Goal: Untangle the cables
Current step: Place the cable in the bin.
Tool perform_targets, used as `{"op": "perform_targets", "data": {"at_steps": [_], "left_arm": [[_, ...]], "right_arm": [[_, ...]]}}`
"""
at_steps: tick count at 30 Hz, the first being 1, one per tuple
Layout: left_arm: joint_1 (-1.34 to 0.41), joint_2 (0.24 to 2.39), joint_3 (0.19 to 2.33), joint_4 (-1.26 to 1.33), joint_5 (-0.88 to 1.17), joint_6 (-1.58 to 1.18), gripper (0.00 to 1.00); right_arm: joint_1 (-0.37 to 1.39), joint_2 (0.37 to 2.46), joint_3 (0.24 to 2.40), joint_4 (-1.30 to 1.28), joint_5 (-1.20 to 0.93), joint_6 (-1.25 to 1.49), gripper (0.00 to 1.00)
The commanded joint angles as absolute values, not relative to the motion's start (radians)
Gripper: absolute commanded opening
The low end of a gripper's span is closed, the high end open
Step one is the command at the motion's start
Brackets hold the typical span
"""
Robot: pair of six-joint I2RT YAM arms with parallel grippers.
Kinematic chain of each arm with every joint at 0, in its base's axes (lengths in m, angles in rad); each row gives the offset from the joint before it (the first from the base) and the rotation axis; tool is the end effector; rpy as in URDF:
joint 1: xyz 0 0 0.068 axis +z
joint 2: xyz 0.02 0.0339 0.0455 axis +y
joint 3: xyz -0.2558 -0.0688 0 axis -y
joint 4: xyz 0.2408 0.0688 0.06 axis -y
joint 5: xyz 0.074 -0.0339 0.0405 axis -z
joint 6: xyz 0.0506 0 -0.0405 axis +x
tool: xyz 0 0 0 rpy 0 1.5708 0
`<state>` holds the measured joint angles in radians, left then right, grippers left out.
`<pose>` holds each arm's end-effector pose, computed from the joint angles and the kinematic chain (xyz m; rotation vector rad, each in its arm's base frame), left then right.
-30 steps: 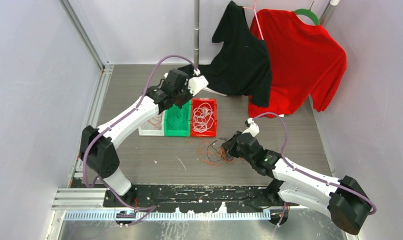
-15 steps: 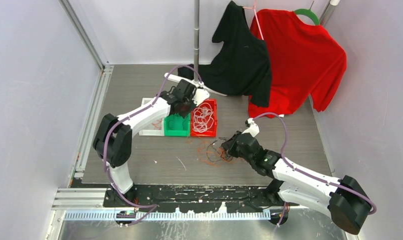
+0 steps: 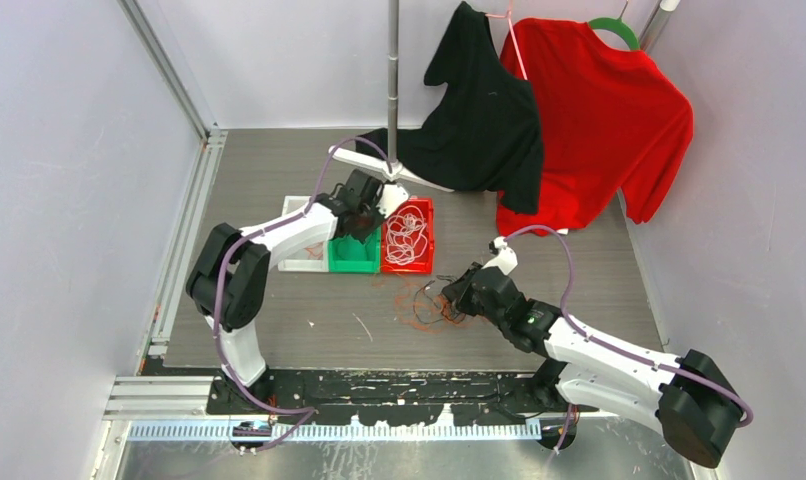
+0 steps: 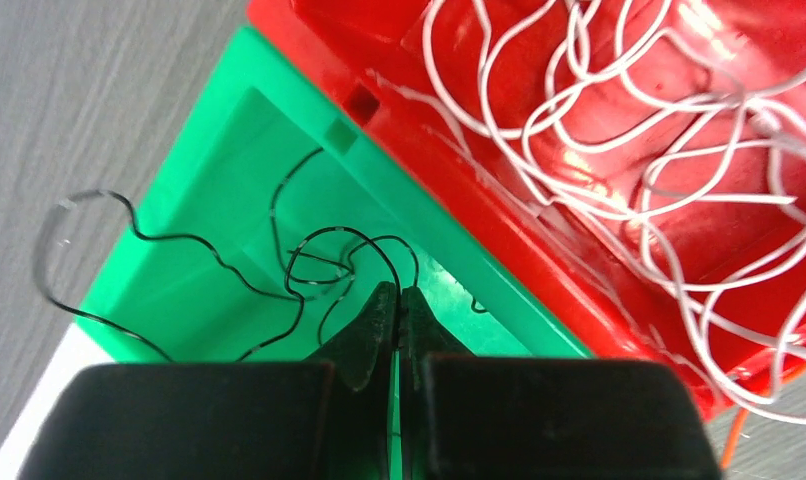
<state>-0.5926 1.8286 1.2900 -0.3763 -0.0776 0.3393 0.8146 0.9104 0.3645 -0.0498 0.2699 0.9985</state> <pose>0.3328 -0.2194 0.1902 1.0856 2.2318 -0.0111 0.1482 0.1374 0.1729 0.3656 2.2115 0.7463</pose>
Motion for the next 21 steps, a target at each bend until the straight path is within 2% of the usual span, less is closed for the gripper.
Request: {"op": "perform_targets", "data": {"at_steps": [1, 6, 11, 13, 16, 18, 21], "left_arm": [[-0.579, 1.831, 1.237, -0.263, -0.069, 0.332, 0.00], [-0.572, 1.845, 1.205, -0.235, -0.055, 0.342, 0.00], [-0.563, 1.840, 1.317, -0.405, 0.043, 0.322, 0.01], [-0.555, 1.807, 1.348, -0.455, 0.095, 0.314, 0.18], [-0.541, 1.738, 1.370, -0.512, 0.145, 0.299, 0.30], [-0.540, 1.673, 1.333, -0.487, 0.150, 0.296, 0.53], [-0.538, 1.605, 1.314, -0.530, 0.183, 0.299, 0.67]], "right_arm": [[0.825, 0.921, 0.376, -0.008, 0.302, 1.003, 0.12], [0.833, 0.942, 0.374, 0.012, 0.297, 1.006, 0.12], [0.856, 0.972, 0.380, 0.024, 0.291, 1.007, 0.12], [0.863, 0.976, 0.379, 0.024, 0.290, 1.009, 0.12], [0.877, 0.977, 0.377, 0.025, 0.287, 1.010, 0.12], [0.889, 0.980, 0.375, 0.034, 0.283, 1.012, 0.12], [0.904, 1.000, 0.374, 0.053, 0.272, 1.015, 0.12]]}}
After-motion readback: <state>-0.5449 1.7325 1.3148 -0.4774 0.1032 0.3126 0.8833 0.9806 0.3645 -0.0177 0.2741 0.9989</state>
